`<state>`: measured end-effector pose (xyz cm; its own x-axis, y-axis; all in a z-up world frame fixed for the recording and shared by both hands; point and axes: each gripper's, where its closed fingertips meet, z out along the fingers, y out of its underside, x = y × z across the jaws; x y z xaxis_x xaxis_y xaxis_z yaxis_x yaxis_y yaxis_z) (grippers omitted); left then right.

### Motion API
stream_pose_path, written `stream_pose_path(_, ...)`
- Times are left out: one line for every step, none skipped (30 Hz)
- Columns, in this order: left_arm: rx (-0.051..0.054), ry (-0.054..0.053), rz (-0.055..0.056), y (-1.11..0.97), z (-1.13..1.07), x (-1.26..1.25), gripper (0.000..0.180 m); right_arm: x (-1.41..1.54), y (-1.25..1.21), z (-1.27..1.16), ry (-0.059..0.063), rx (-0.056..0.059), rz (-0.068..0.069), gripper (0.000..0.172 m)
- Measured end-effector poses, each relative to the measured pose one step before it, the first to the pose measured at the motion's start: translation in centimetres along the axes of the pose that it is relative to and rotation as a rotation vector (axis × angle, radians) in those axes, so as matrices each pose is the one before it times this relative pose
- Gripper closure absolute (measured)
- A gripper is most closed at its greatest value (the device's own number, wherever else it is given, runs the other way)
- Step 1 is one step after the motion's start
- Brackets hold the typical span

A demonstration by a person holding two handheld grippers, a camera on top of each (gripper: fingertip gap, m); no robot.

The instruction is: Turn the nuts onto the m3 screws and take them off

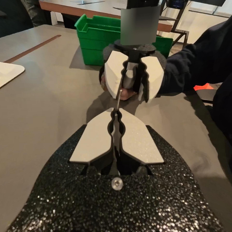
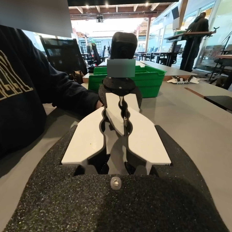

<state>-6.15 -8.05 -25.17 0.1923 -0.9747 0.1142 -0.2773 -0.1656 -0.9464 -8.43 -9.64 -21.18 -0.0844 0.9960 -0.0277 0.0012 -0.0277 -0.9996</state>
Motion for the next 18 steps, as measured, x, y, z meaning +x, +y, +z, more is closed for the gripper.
stream_pose_path(0.0022, 0.0027, -0.0042, -0.026, -0.021, -0.013, 0.178, 0.022, -0.039, -0.308, -0.0057, 0.0040, 0.0121, 0.142)
stream_pose_path(0.0025, 0.0040, -0.0036, -0.029, -0.021, 0.010, 0.178, 0.088, -0.091, -0.250, 0.0007, 0.0073, 0.0048, 0.144)
stream_pose_path(0.0038, 0.0048, -0.0025, -0.040, -0.032, 0.018, 0.178, 0.257, -0.114, -0.150, 0.0140, 0.0098, 0.0010, 0.145)
stream_pose_path(0.0021, 0.0051, -0.0010, -0.023, -0.011, 0.049, 0.178, 0.301, -0.087, 0.007, 0.0177, 0.0064, 0.0009, 0.145)
stream_pose_path(-0.0003, 0.0032, 0.0007, 0.001, 0.007, 0.038, 0.178, 0.160, -0.037, 0.171, 0.0068, 0.0021, -0.0004, 0.145)
stream_pose_path(-0.0016, 0.0040, 0.0027, 0.016, 0.022, 0.069, 0.178, 0.026, 0.016, 0.294, -0.0009, -0.0007, -0.0016, 0.144)
stream_pose_path(0.0010, 0.0052, 0.0040, -0.022, 0.026, 0.094, 0.178, -0.014, 0.062, 0.359, -0.0022, -0.0031, -0.0048, 0.144)
stream_pose_path(0.0066, 0.0043, 0.0031, -0.095, -0.006, 0.080, 0.178, -0.154, 0.111, 0.383, -0.0107, -0.0068, -0.0043, 0.144)
stream_pose_path(0.0104, 0.0018, -0.0009, -0.134, -0.041, 0.026, 0.178, -0.235, 0.092, 0.307, -0.0145, -0.0064, -0.0014, 0.144)
stream_pose_path(0.0119, 0.0008, -0.0050, -0.146, -0.098, -0.039, 0.178, -0.161, 0.024, 0.158, -0.0056, -0.0014, -0.0013, 0.144)
stream_pose_path(0.0125, 0.0001, -0.0066, -0.144, -0.117, -0.072, 0.178, -0.012, -0.079, -0.089, 0.0048, 0.0062, -0.0025, 0.144)
stream_pose_path(0.0133, -0.0009, -0.0049, -0.149, -0.126, -0.060, 0.178, 0.023, -0.032, -0.241, 0.0030, 0.0028, 0.0022, 0.144)
stream_pose_path(0.0110, -0.0016, -0.0036, -0.128, -0.106, -0.053, 0.178, 0.042, -0.006, -0.301, 0.0026, 0.0021, 0.0067, 0.143)
stream_pose_path(0.0094, 0.0004, -0.0040, -0.118, -0.086, -0.039, 0.178, 0.060, -0.071, -0.323, 0.0021, 0.0061, 0.0058, 0.144)
stream_pose_path(0.0095, 0.0021, -0.0060, -0.108, -0.077, -0.035, 0.178, 0.133, -0.088, -0.294, 0.0071, 0.0073, 0.0036, 0.145)
stream_pose_path(0.0103, 0.0033, -0.0086, -0.128, -0.067, -0.039, 0.178, 0.209, -0.139, -0.192, 0.0114, 0.0105, 0.0019, 0.147)
stream_pose_path(0.0102, 0.0042, -0.0094, -0.126, -0.062, -0.053, 0.178, 0.301, -0.160, -0.026, 0.0166, 0.0115, 0.0028, 0.148)
stream_pose_path(0.0056, 0.0040, -0.0067, -0.085, -0.014, -0.019, 0.178, 0.299, -0.090, 0.166, 0.0168, 0.0056, 0.0004, 0.147)
